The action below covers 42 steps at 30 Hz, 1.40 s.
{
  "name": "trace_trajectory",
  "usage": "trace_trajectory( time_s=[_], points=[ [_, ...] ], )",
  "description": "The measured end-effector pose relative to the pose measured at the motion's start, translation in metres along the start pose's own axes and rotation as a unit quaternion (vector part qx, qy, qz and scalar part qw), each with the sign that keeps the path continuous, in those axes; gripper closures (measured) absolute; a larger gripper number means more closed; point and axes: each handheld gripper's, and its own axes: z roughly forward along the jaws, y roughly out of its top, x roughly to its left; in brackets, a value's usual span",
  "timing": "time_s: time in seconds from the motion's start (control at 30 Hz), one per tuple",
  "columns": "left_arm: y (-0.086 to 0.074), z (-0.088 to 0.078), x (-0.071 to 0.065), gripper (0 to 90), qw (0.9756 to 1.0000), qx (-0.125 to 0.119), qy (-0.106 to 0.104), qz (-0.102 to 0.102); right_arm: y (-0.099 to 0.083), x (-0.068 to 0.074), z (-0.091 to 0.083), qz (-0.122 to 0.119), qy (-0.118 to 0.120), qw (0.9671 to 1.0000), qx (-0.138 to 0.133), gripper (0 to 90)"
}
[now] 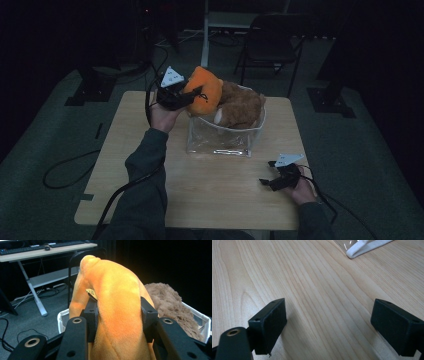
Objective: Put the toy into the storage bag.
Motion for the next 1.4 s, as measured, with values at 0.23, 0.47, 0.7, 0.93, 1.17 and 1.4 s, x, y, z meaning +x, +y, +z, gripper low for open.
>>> trace_trajectory(
  time_s=[0.23, 0.47, 0.7, 0.93, 1.17, 1.4],
  points=[
    [0.000, 0.006, -0.004, 60.6, 0.9999, 0.008, -0.004, 0.004, 0.000, 0.000, 0.000, 0.000, 0.000, 1.0000, 0.000, 12.6],
    [-0.003, 0.015, -0.007, 60.4, 0.9998, 0.017, -0.011, 0.002, 0.000, 0.000, 0.000, 0.001, -0.001, 1.0000, 0.000, 12.6],
    [-0.006, 0.020, -0.010, 60.2, 0.9996, 0.023, -0.015, 0.003, 0.000, 0.000, 0.000, 0.001, -0.001, 1.0000, 0.000, 12.6],
    [-0.010, 0.025, -0.014, 59.9, 0.9993, 0.032, -0.021, 0.000, 0.000, 0.000, 0.000, 0.001, -0.001, 1.0000, 0.000, 12.7],
    [-0.019, 0.032, -0.015, 59.3, 0.9987, 0.040, -0.029, -0.007, 0.000, 0.000, 0.000, 0.001, -0.001, 1.0000, 0.000, 12.6],
    [-0.023, 0.034, -0.015, 56.2, 0.9979, 0.054, -0.034, -0.011, 0.000, -0.001, 0.000, 0.000, -0.001, 1.0000, 0.000, 12.6]
  ],
)
